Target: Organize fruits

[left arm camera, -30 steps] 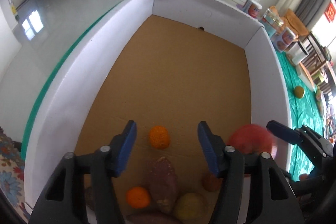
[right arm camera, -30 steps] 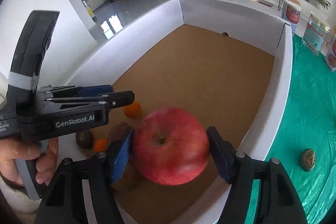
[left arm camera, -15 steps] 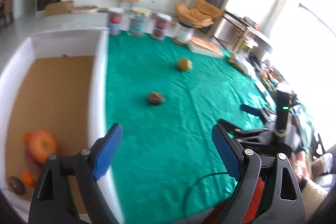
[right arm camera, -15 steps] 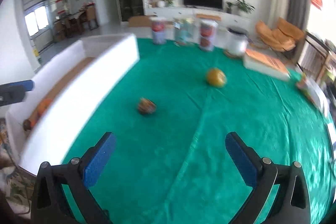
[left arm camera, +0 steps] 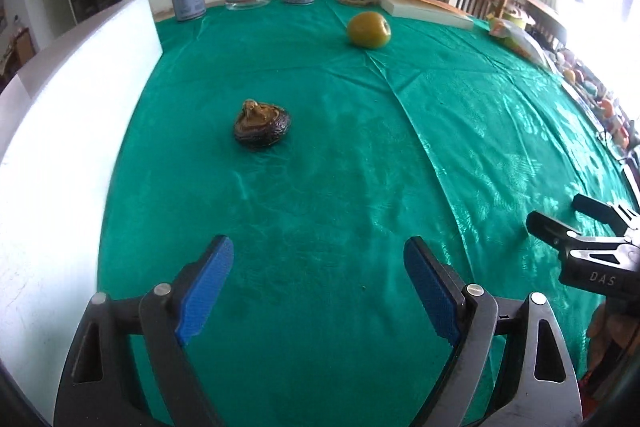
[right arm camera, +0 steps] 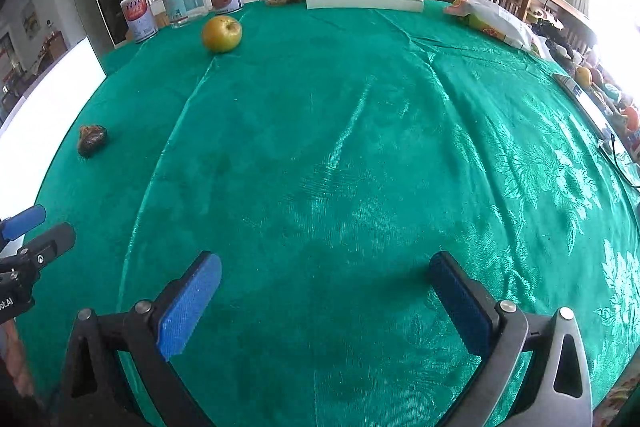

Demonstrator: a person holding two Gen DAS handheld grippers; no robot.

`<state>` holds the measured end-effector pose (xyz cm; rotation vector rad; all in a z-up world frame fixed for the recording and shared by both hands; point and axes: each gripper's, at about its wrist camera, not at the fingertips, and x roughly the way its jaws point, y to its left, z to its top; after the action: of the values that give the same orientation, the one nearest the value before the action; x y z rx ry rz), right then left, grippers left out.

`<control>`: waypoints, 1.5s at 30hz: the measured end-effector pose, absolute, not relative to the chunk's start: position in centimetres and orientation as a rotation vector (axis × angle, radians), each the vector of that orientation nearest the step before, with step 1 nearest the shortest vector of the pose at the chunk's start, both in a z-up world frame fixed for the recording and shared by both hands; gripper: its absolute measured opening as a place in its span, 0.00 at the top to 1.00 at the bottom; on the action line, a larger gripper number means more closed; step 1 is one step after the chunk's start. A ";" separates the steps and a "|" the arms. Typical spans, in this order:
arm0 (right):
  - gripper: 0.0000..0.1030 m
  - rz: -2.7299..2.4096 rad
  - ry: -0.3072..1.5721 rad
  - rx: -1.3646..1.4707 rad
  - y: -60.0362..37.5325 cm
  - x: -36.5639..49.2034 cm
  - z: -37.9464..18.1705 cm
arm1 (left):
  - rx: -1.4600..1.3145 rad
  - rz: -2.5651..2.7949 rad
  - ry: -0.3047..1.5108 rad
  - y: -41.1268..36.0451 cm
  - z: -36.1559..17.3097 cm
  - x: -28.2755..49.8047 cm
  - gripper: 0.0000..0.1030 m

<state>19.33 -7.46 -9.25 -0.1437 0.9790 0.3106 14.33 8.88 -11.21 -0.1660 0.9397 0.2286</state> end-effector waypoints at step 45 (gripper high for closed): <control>0.00 0.301 0.965 -0.158 -7.5 19.1 -9.6 | -0.134 0.239 0.926 8.9 -12.7 14.8 0.04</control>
<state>19.10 -7.52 -9.61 -0.1578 0.9648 0.3013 14.84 8.92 -12.75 -0.1342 0.9262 0.2393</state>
